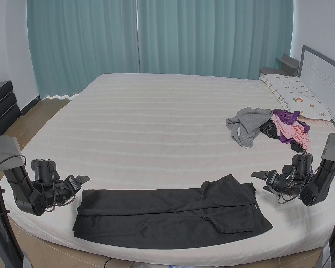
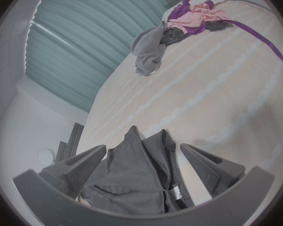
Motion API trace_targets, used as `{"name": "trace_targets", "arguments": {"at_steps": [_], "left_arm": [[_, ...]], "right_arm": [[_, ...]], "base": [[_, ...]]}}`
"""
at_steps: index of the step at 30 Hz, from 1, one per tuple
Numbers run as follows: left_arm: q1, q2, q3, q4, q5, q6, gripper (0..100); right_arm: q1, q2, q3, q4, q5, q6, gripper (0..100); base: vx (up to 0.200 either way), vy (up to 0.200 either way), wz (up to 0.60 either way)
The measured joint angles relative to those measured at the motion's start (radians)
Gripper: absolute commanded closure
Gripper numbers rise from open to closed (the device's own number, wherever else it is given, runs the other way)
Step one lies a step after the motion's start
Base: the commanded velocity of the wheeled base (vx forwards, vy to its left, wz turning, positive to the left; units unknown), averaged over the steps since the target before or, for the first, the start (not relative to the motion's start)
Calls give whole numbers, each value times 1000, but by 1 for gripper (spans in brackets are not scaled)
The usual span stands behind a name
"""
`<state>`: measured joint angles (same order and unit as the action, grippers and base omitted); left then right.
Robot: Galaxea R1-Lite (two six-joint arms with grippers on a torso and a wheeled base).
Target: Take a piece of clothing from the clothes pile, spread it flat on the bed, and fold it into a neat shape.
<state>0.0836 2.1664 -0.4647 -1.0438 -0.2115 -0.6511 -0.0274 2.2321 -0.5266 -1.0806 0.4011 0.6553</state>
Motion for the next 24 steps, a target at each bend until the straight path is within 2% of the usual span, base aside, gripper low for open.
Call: {"name": "trace_targets", "arguments": {"at_steps": [7,11,24], "left_arm": [[-12,70,-80,26,15,-22,0],[-29,113,-99,1,42,-21,0],[-37,171,-143,-4,49,-21,0]], "right_arm": [[-7,33,-31,0,-15,30,0],[-2,43,-33,0,-16,36,0],[5,77,-23,0,-16,43,0]], "base": [[0,0,0],[0,0,0],[0,0,0]]}}
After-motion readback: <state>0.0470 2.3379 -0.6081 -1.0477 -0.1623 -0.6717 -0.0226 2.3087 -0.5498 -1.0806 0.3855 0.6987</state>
